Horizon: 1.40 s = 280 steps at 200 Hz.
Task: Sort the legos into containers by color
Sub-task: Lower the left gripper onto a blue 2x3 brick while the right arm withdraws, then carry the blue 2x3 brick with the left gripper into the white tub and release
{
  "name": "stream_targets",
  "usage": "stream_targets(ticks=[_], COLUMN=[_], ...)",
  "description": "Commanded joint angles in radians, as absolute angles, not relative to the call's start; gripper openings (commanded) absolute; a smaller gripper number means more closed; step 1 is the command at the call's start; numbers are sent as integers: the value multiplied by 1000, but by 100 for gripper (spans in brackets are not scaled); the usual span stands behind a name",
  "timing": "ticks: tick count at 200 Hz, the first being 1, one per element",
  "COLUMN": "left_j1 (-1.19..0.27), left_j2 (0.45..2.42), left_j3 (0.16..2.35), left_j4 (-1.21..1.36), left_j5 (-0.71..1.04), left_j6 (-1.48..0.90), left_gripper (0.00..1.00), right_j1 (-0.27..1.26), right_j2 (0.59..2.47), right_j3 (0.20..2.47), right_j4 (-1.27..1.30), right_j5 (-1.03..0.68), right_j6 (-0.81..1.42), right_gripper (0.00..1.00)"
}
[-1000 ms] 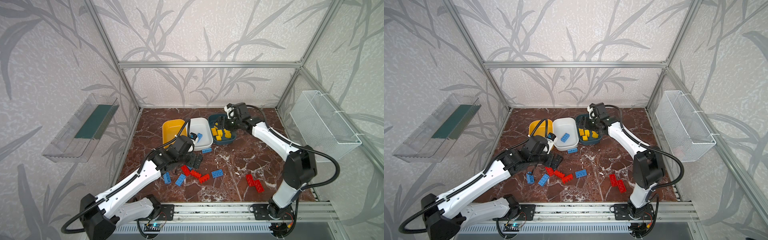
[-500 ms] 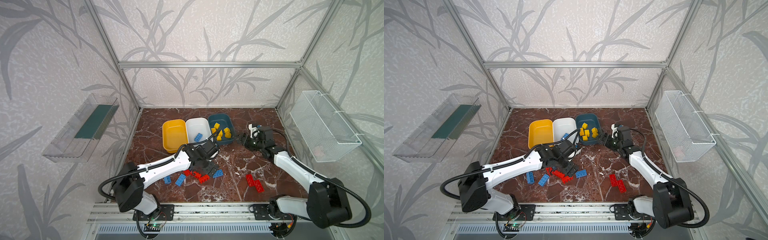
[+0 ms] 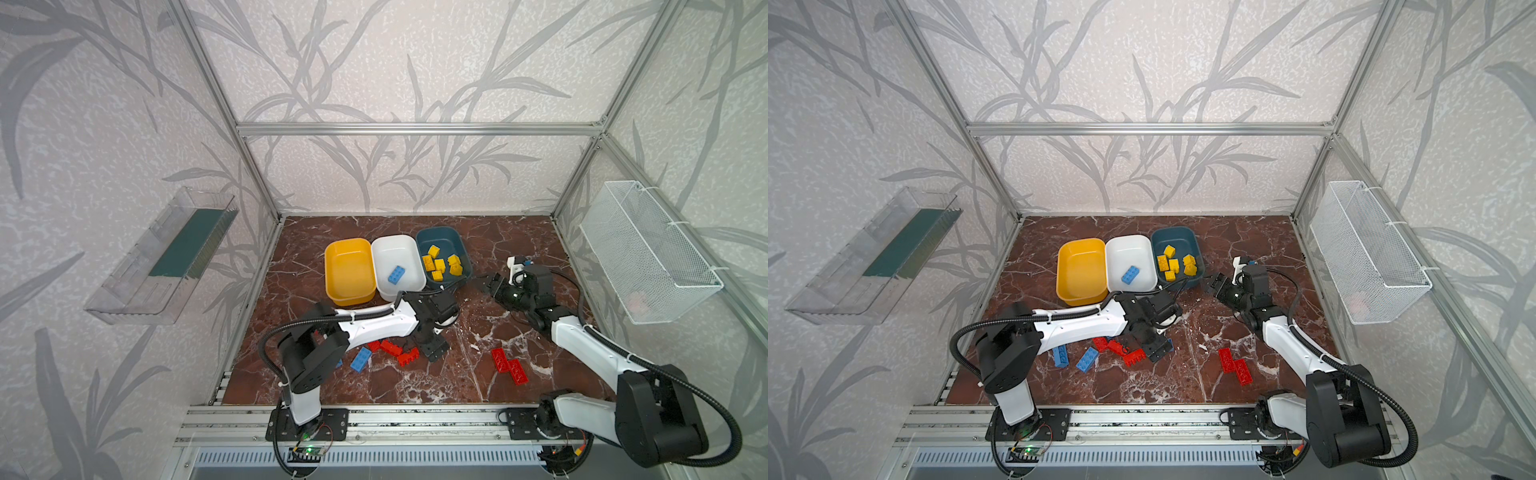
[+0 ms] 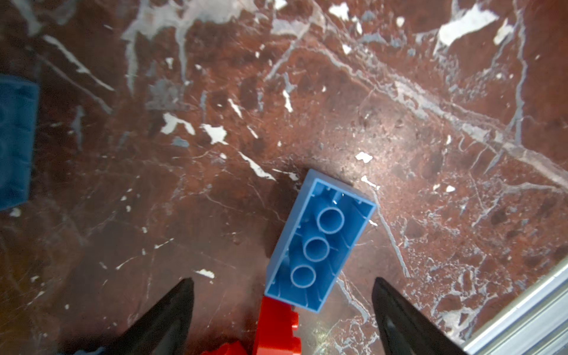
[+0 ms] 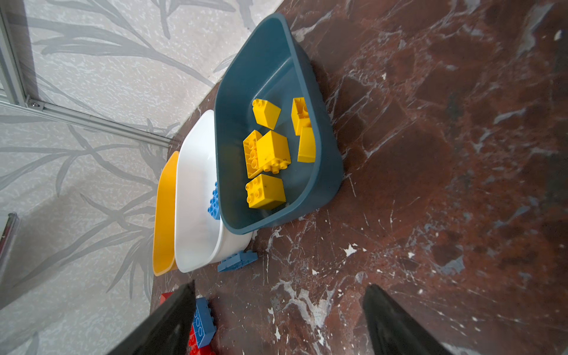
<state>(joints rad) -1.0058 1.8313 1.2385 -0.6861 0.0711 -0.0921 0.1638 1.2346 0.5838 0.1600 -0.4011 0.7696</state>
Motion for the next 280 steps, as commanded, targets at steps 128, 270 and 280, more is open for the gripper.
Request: stream_targets(ticks=[128,270,280], left_j1=[-1017,-851,-802], left_j2=[1904,1665,1662], left_j3=[1278,1359,1381], left_j4=[-662,-644,-637], left_j5=[40,-44,-21], left_j6=[-53,-51,-66], left_gripper=[32,27,27], right_j1=[150,207,222], right_j2=[1275,1246,1255], right_j3=[564,578,583], right_j4=[231,213,219], right_j5=[-410,-399,-396], right_j6=[789,712,703], right_gripper=[86,86,86])
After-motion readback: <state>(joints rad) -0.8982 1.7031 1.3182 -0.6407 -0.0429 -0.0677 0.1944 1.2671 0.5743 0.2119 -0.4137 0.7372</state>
